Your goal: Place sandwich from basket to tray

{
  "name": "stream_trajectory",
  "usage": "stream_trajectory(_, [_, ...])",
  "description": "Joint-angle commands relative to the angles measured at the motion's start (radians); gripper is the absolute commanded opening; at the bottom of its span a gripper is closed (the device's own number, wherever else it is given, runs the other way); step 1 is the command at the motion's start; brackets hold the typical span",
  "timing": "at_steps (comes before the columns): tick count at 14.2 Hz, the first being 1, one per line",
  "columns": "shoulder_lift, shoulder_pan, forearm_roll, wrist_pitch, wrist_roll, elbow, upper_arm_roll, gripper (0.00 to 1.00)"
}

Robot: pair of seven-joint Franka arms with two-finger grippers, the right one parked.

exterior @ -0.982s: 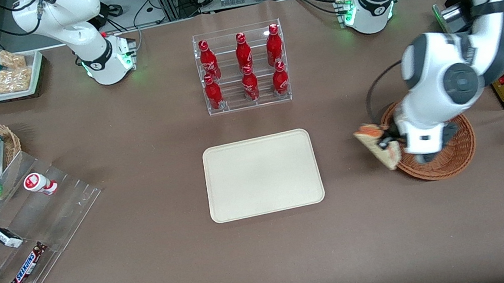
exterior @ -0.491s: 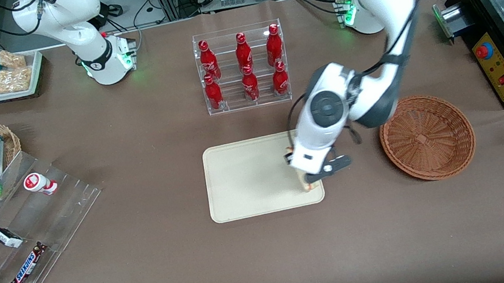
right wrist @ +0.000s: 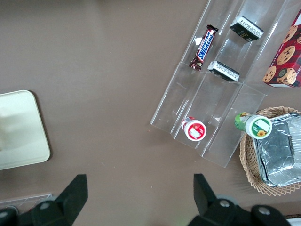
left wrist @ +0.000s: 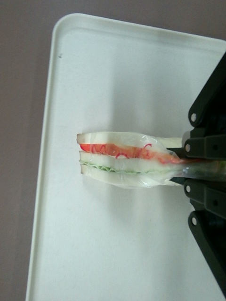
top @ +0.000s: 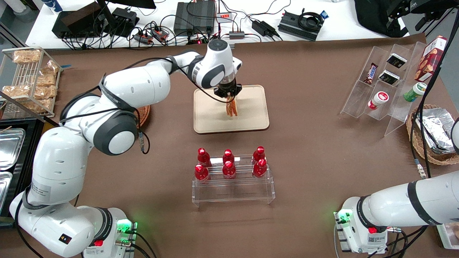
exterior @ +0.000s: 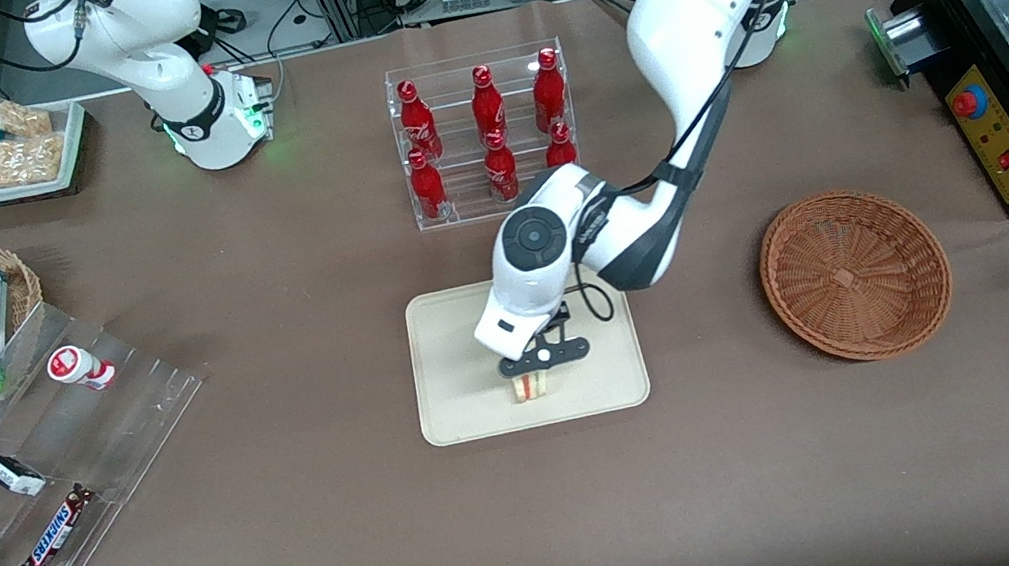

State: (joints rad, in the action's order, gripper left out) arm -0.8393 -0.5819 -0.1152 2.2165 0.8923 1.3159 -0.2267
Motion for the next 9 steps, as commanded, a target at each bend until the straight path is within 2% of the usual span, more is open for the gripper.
stream_trajectory(1, [-0.03, -0.032, -0.032, -0.004, 0.011, -0.041, 0.012, 0.12])
stream_trajectory(2, [-0.029, -0.032, -0.032, -0.004, 0.011, -0.038, 0.012, 0.2])
stream_trajectory(3, [-0.026, -0.032, -0.029, -0.007, 0.019, -0.038, 0.012, 0.53])
stream_trajectory(4, [-0.017, -0.03, -0.021, -0.012, 0.02, -0.04, 0.012, 1.0])
stream_trajectory(6, [0.031, -0.023, -0.017, -0.04, 0.019, -0.04, 0.01, 1.0])
stream_trajectory(9, [0.139, -0.019, -0.017, -0.171, 0.019, -0.038, 0.012, 1.0])
